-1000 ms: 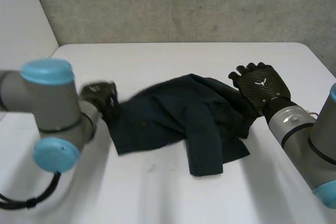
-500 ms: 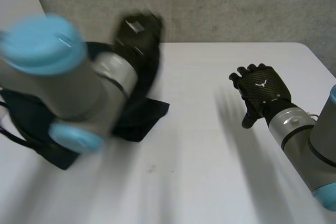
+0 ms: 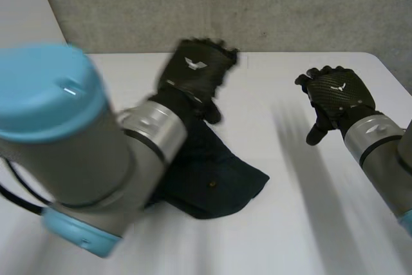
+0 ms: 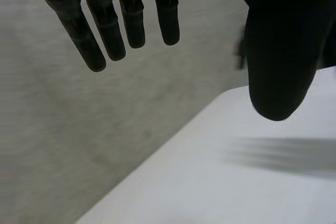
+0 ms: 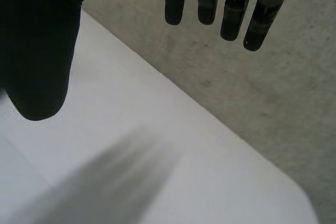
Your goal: Fold the shorts.
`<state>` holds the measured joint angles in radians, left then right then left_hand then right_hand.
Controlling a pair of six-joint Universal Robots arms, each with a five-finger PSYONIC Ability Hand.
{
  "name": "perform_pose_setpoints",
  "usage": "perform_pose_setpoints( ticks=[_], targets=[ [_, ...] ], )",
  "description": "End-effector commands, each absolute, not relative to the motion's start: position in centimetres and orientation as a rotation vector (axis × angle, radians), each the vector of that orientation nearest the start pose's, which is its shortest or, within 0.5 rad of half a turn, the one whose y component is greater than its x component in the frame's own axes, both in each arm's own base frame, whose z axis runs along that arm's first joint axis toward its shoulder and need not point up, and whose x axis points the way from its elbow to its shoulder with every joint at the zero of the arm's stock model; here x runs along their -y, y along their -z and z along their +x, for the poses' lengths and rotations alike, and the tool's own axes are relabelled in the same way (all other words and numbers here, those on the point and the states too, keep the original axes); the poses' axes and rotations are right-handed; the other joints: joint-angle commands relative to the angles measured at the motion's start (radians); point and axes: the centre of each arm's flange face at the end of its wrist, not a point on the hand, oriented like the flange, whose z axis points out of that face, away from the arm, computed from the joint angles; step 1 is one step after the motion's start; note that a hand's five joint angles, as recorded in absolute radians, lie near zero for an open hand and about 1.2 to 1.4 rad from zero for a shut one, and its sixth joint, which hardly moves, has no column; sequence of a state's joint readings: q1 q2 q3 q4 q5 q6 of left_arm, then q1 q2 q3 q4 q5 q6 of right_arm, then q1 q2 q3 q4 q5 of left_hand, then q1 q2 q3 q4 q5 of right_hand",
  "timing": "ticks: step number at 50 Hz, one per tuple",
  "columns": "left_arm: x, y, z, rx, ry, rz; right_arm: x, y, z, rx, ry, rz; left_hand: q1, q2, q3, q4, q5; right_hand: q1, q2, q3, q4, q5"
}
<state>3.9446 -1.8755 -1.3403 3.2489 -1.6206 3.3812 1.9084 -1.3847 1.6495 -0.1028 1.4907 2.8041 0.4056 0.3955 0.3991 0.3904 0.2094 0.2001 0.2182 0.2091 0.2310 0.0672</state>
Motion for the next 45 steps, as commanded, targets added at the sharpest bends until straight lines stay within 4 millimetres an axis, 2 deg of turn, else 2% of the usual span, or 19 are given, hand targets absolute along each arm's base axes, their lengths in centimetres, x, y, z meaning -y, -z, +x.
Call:
perform_pose_setpoints(
  ticks=[1, 2, 3, 6, 8, 11, 16, 19, 21, 26, 29, 33, 34, 37, 38, 42, 45],
  targets=[
    [20.5, -30.1, -28.7, -2.230, 2.305, 0.806, 23.9, -26.0, 24.9, -2.187, 1.677, -0.802, -0.007, 0.003, -0.001, 0.008, 0.015, -0.026, -0.044, -0.035, -0.056, -0.067],
    [20.7, -30.0, -28.2, -2.232, 2.289, 0.783, 23.8, -25.9, 25.0, -2.179, 1.650, -0.808, -0.010, 0.000, -0.004, 0.005, 0.012, -0.026, -0.044, -0.035, -0.056, -0.067],
    [21.3, -29.7, -26.6, -2.240, 2.233, 0.707, 23.6, -25.9, 25.6, -2.145, 1.615, -0.829, -0.007, 0.003, -0.001, 0.008, 0.014, -0.026, -0.044, -0.035, -0.056, -0.067],
    [22.3, -29.0, -24.6, -2.252, 2.159, 0.620, 23.1, -25.6, 27.0, -2.093, 1.575, -0.884, -0.007, 0.003, -0.001, 0.008, 0.014, -0.026, -0.044, -0.035, -0.056, -0.067],
    [23.0, -27.8, -22.8, -2.285, 2.063, 0.562, 22.3, -25.2, 29.2, -2.043, 1.547, -0.952, -0.007, 0.003, -0.001, 0.008, 0.015, -0.026, -0.044, -0.035, -0.056, -0.067],
    [23.2, -25.7, -21.2, -2.354, 1.929, 0.530, 21.5, -23.9, 32.0, -2.009, 1.477, -1.030, -0.007, 0.003, -0.001, 0.008, 0.015, -0.026, -0.044, -0.035, -0.056, -0.067],
    [23.0, -23.1, -19.7, -2.421, 1.790, 0.508, 21.5, -21.6, 34.3, -2.011, 1.417, -1.109, -0.004, 0.006, 0.002, 0.011, 0.017, -0.026, -0.044, -0.035, -0.056, -0.067],
    [23.1, -21.9, -19.0, -2.442, 1.749, 0.491, 22.3, -20.0, 35.3, -2.012, 1.409, -1.140, -0.001, 0.009, 0.005, 0.014, 0.020, -0.021, -0.040, -0.030, -0.052, -0.063],
    [23.3, -21.5, -19.0, -2.444, 1.756, 0.496, 22.7, -19.5, 36.0, -2.005, 1.419, -1.140, 0.005, 0.015, 0.011, 0.020, 0.026, 0.023, 0.005, 0.014, -0.008, -0.019],
    [24.1, -18.5, -19.5, -2.516, 1.689, 0.553, 23.6, -18.1, 38.9, -1.968, 1.478, -1.150, 0.016, 0.026, 0.023, 0.032, 0.038, 0.041, 0.022, 0.031, 0.010, -0.001],
    [24.4, -17.5, -19.6, -2.530, 1.660, 0.564, 24.1, -17.4, 39.7, -1.972, 1.500, -1.145, 0.051, 0.062, 0.058, 0.067, 0.073, 0.041, 0.022, 0.031, 0.010, -0.001],
    [25.3, -16.3, -19.8, -2.537, 1.638, 0.574, 25.0, -16.2, 40.5, -1.990, 1.522, -1.129, 0.239, 0.249, 0.246, 0.254, 0.261, 0.041, 0.022, 0.031, 0.010, -0.001],
    [25.8, -16.1, -19.9, -2.535, 1.636, 0.572, 25.3, -15.5, 40.9, -1.994, 1.518, -1.127, 0.356, 0.366, 0.362, 0.371, 0.377, 0.041, 0.022, 0.031, 0.010, -0.001],
    [26.4, -15.7, -20.1, -2.537, 1.629, 0.575, 25.1, -14.9, 41.7, -1.980, 1.512, -1.129, 0.512, 0.522, 0.518, 0.527, 0.534, 0.043, 0.025, 0.034, 0.013, 0.002],
    [26.8, -15.4, -20.2, -2.539, 1.625, 0.576, 25.0, -14.6, 42.2, -1.973, 1.510, -1.123, 0.667, 0.677, 0.673, 0.682, 0.688, 0.061, 0.043, 0.052, 0.030, 0.019],
    [27.7, -15.4, -20.4, -2.531, 1.634, 0.575, 25.4, -13.7, 42.8, -1.968, 1.511, -1.105, 0.990, 1.000, 0.996, 1.005, 1.011, 0.269, 0.251, 0.260, 0.238, 0.227],
    [28.0, -15.6, -20.5, -2.523, 1.648, 0.572, 25.8, -13.4, 43.1, -1.961, 1.521, -1.093, 0.991, 1.001, 0.997, 1.006, 1.012, 0.384, 0.365, 0.374, 0.353, 0.342]
  ],
)
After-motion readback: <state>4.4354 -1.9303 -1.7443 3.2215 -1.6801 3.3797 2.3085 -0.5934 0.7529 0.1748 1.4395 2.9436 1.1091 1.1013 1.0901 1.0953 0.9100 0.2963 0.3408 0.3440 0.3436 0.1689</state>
